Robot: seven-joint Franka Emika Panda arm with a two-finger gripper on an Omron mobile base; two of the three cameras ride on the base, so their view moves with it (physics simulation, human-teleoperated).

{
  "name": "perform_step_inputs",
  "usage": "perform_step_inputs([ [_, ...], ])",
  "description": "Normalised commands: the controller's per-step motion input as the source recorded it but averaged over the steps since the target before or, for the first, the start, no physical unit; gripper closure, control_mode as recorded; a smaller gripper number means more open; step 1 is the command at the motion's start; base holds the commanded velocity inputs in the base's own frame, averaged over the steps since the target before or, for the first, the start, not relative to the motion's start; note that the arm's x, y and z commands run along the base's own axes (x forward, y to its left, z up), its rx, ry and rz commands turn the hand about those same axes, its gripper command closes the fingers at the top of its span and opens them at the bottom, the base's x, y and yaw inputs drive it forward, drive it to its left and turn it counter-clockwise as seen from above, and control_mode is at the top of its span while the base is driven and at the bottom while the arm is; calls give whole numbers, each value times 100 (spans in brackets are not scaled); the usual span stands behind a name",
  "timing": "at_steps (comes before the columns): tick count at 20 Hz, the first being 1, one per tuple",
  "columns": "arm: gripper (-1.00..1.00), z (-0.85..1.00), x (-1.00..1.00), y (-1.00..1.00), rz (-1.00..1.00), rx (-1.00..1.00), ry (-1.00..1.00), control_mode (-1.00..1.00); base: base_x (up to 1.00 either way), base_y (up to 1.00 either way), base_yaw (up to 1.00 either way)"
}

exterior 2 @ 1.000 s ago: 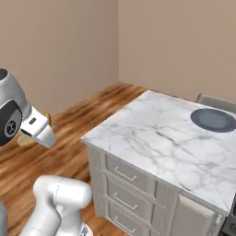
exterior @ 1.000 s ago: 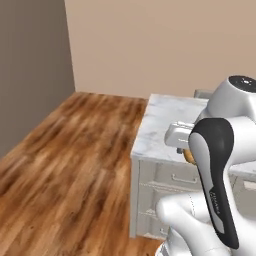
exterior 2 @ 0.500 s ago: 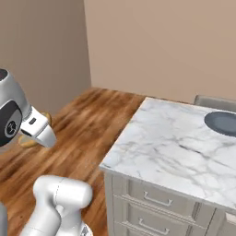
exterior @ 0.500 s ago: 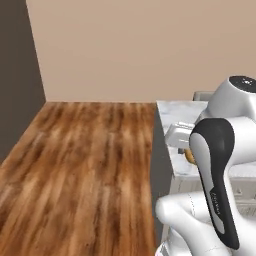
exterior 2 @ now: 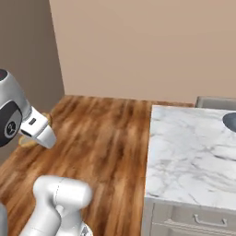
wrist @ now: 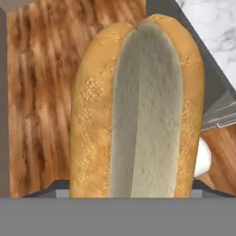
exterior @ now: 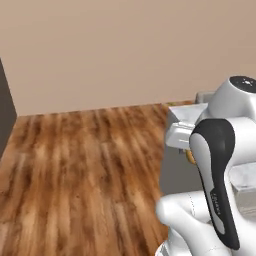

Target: Move the hot dog bun to the plate on the dining table and place the condiment next to that plate. Then navigate to the fridge and take the sausage and place it on the plate as well.

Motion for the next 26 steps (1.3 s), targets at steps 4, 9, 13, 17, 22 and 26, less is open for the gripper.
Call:
perform_step_inputs([
  [4, 100, 0, 0, 0, 0, 0, 0, 100, 84, 91, -45],
  [9, 100, 0, 0, 0, 0, 0, 0, 100, 92, 87, -49],
  [13, 100, 0, 0, 0, 0, 0, 0, 100, 94, 86, -49],
  [17, 100, 0, 0, 0, 0, 0, 0, 100, 91, 83, -52],
  [22, 100, 0, 0, 0, 0, 0, 0, 100, 90, 80, -55],
  [26, 100, 0, 0, 0, 0, 0, 0, 100, 89, 81, -54],
])
